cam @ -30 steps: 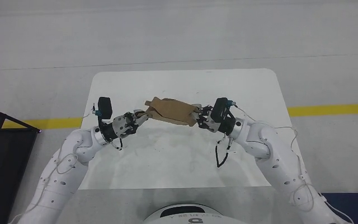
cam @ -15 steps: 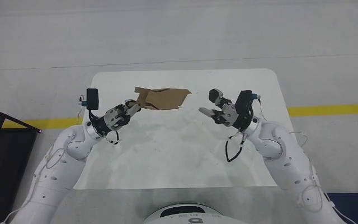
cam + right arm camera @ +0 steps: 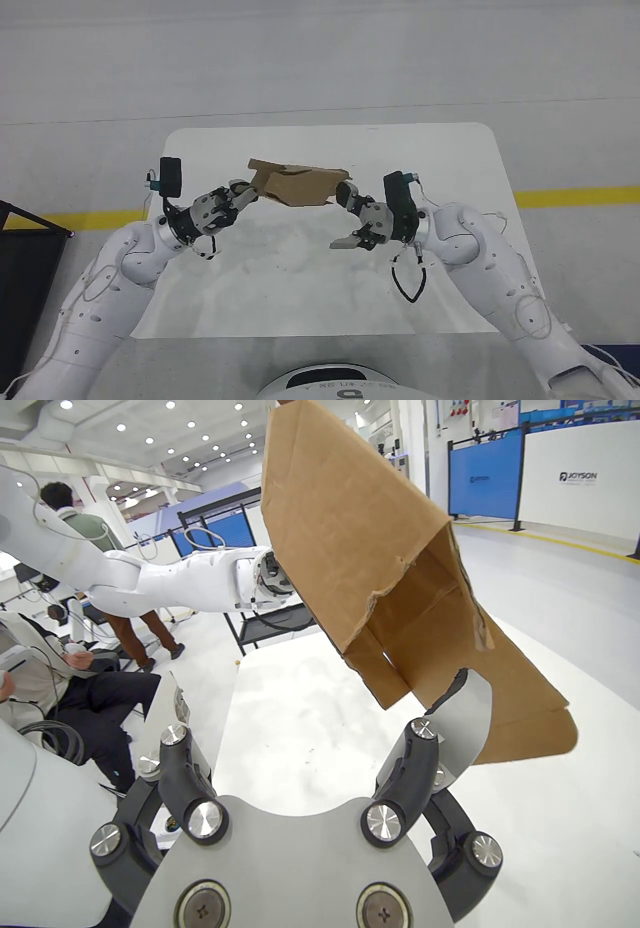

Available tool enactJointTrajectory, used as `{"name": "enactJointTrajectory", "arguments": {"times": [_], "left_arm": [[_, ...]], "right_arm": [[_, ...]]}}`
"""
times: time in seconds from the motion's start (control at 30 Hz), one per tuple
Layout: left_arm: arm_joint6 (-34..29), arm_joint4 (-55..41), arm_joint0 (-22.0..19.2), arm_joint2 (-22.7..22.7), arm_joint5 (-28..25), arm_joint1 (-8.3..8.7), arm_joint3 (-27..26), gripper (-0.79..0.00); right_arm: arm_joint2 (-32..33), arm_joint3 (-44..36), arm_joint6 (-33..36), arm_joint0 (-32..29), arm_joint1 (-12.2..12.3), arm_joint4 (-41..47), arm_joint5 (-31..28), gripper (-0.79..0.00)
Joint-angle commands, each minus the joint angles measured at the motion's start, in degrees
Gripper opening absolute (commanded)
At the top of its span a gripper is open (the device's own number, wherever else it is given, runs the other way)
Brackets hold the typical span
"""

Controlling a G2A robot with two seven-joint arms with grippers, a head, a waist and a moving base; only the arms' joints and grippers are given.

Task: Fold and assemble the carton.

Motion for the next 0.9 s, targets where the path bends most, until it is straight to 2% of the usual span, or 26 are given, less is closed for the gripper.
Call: {"name": "enactJointTrajectory", "arguments": {"times": [0.0, 0.07, 0.13, 0.27, 0.37, 0.4, 0.5, 0.63, 0.67, 0.7, 0.73, 0.77, 0.8, 0.83, 0.87], "left_arm": [[0.3, 0.6, -0.1, 0.4, 0.0, 0.11, 0.1, -0.785], [0.7, 1.5, -0.2, 0.9, 0.0, 0.24, 0.0, -0.785], [1.2, 2.6, -0.4, 1.2, 0.0, 0.37, 0.1, -0.785], [2.7, 4.4, -0.6, 1.6, 0.0, 0.6, 0.2, -0.785], [3.5, 5.6, -0.6, 2.0, 0.0, 0.76, 0.2, -0.785], [3.8, 6.0, -0.6, 2.1, 0.0, 0.8, 0.1, -0.785], [4.5, 7.3, -0.7, 2.5, 0.0, 0.91, 0.0, -0.785], [5.6, 7.8, -0.8, 2.8, 0.0, 1.0, 0.2, -0.785], [5.7, 7.8, -0.8, 2.9, 0.0, 1.02, 0.3, -0.785], [5.9, 7.8, -0.9, 2.9, 0.0, 1.04, 0.4, -0.785], [5.9, 7.8, -0.9, 2.9, 0.0, 1.07, 0.6, -0.785], [5.9, 7.7, -0.9, 3.0, 0.0, 1.09, 0.7, -0.643], [5.9, 7.5, -1.0, 3.0, 0.0, 1.1, 0.8, -0.28], [5.8, 7.3, -1.0, 2.9, 0.0, 1.11, 1.0, 0.0], [5.7, 7.2, -1.0, 2.7, 0.0, 1.12, 1.1, 0.0]], "right_arm": [[-1.3, 0.7, 1.2, 1.1, 0.1, 3.0, 0.0, 0.0], [-2.8, 1.7, 2.8, 2.3, 0.3, 6.3, 0.0, 0.0], [-4.2, 2.5, 4.4, 3.7, 0.4, 9.6, 0.0, -0.052], [-5.8, 3.0, 6.0, 5.4, 0.9, 14.5, 0.0, -0.089], [-6.8, 3.2, 7.3, 6.2, 1.4, 18.0, 0.0, -0.154], [-7.2, 3.4, 7.8, 6.4, 1.5, 19.1, 0.0, -0.234], [-8.1, 3.6, 9.4, 7.3, 1.9, 22.2, 0.0, -0.323], [-8.8, 3.6, 10.8, 8.1, 2.3, 24.7, 0.0, -0.499], [-8.9, 3.7, 11.0, 8.2, 2.4, 25.0, 0.0, -0.56], [-8.8, 3.9, 11.2, 8.3, 2.5, 25.0, 0.0, -0.656], [-8.8, 4.2, 11.4, 8.4, 2.6, 24.7, 0.0, -0.785], [-8.9, 4.2, 11.5, 8.4, 2.6, 24.5, 0.0, -0.785], [-9.1, 4.2, 11.7, 8.5, 2.7, 24.5, 0.0, -0.785], [-9.3, 4.3, 11.9, 8.6, 2.7, 24.4, 0.0, -0.785], [-9.6, 4.4, 12.2, 8.8, 2.7, 24.5, 0.0, -0.785]]}}
